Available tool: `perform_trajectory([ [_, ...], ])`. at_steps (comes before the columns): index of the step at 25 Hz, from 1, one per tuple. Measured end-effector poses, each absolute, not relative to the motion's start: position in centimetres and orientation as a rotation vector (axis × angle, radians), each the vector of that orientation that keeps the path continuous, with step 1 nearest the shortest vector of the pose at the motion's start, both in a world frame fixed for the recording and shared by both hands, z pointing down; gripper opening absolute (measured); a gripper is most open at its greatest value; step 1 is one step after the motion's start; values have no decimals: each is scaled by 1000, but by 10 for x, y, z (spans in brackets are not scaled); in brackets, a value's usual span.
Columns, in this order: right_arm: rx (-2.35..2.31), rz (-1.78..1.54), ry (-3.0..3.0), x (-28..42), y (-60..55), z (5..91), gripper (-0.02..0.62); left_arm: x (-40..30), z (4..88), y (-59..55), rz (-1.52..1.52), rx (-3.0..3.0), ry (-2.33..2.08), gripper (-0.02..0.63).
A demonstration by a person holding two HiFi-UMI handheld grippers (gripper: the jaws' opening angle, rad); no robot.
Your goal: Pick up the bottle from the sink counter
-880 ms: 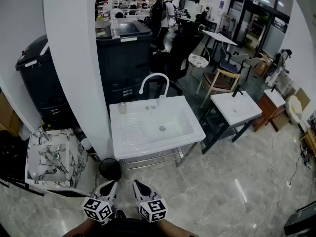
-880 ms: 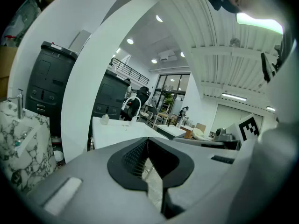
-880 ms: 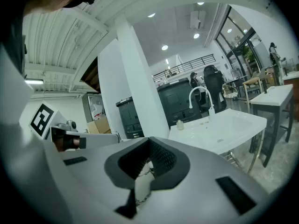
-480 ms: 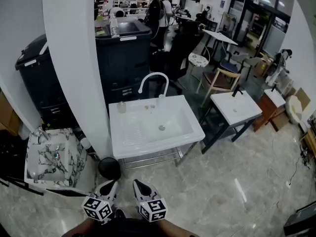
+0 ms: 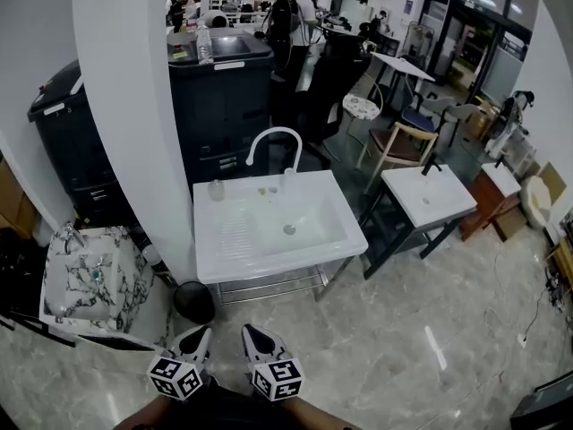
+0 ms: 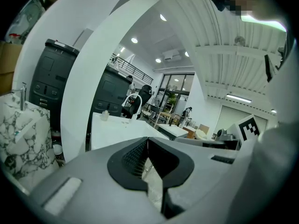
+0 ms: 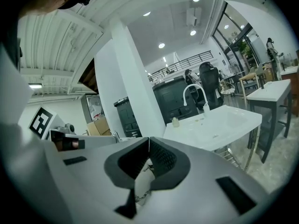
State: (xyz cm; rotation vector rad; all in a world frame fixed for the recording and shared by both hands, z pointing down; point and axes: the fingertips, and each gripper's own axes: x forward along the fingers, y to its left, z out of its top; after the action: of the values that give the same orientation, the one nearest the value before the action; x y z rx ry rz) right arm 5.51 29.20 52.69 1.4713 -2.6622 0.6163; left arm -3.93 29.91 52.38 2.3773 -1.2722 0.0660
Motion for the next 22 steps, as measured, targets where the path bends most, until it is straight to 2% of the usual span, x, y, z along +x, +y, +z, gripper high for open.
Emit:
perform_trajectory([
  [13,1439,674,-2666,78,292,535,8,-18,527,306,75,2347,-1309,2],
  [22,1521,702,-2602,83,252,544,8,-26,526,251,35,2373,-1305,2],
])
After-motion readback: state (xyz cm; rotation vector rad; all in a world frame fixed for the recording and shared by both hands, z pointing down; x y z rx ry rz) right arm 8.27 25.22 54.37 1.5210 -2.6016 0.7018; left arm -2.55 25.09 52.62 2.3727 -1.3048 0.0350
